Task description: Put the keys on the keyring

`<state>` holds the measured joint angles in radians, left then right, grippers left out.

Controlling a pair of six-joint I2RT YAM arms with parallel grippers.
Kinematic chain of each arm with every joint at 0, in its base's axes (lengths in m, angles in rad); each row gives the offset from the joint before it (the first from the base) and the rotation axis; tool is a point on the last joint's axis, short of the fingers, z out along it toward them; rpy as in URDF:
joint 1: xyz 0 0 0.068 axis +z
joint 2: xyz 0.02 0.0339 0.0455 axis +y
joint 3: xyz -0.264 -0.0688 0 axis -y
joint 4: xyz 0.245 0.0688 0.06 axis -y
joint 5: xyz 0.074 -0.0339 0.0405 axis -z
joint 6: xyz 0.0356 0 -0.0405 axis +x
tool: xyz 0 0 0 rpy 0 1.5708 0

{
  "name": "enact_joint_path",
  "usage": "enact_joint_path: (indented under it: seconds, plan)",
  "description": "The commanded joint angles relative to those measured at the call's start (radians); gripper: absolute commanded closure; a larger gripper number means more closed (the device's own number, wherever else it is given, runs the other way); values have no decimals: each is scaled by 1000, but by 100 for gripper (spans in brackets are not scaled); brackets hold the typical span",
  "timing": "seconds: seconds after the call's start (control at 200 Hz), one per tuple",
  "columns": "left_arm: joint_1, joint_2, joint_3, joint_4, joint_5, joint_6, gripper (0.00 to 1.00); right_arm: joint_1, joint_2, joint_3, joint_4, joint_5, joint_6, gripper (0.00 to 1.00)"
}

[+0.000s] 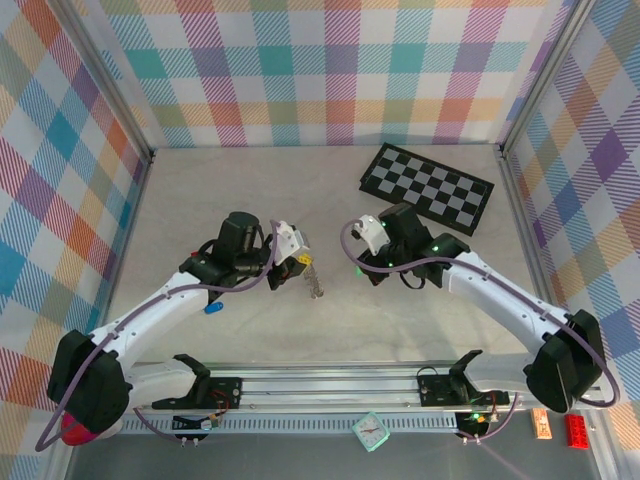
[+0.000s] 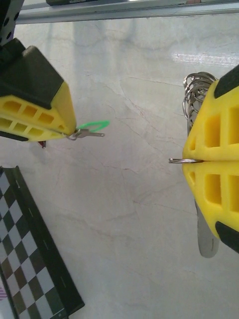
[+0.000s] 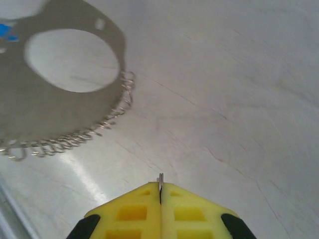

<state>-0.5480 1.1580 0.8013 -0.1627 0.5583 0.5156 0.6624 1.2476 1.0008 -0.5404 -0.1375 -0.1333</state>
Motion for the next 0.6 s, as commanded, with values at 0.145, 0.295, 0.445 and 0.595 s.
enact_joint_path:
  seconds: [0.145, 0.295, 0.445, 0.595]
  plan:
    - [-19, -36, -7, 12, 34, 4, 100, 8, -38, 19, 39, -308, -205, 100]
    - [-33, -40, -15, 15, 45, 34, 100, 13, -16, 61, 7, -339, -233, 100]
    - [-41, -30, -19, 27, 44, 40, 100, 38, 8, 80, 18, -338, -266, 100]
    - [-52, -22, -20, 29, 38, 60, 100, 55, 41, 91, 20, -347, -290, 100]
